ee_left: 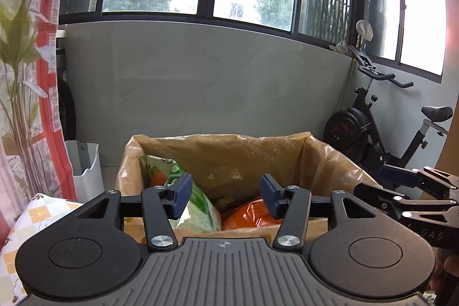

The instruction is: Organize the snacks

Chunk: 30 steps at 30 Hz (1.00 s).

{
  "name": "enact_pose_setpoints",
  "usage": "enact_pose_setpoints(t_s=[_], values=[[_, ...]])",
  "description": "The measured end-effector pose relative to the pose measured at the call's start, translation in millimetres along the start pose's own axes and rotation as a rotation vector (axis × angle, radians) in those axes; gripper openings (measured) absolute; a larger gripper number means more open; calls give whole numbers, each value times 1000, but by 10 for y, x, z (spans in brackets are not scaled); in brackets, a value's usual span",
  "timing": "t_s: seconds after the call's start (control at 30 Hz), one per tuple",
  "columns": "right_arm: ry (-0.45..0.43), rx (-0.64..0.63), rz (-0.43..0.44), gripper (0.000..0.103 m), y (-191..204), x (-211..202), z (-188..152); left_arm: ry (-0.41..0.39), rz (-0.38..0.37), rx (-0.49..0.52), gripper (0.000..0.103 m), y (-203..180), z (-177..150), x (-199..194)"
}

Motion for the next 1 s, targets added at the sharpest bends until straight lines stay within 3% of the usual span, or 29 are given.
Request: enact_pose_setpoints(t_s=[0.27, 0.57, 0.8, 1.0], values=[[-32, 29, 39, 69, 61, -466, -188, 51, 46, -37, 56, 468, -327, -623], [50, 51, 77, 69, 263, -635, -697, 80, 138, -69, 56, 1093, -711, -1204], [172, 17, 109, 69, 498, -491, -1285, 160, 224, -100, 56, 1536, -1222, -1218], [246, -19, 63, 68, 474, -302, -1609, 231, 248, -151, 56, 1721, -1593, -1029]])
Point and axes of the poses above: each gripper's, at about its wrist camera, not at the fingertips, and x roughly the way its jaws point, y to its left, z to its top, the point moved 10 cm from there along x, roughly the way its jaws point, and after that the axes turned 8 degrees about -x, right-handed, at the moved point
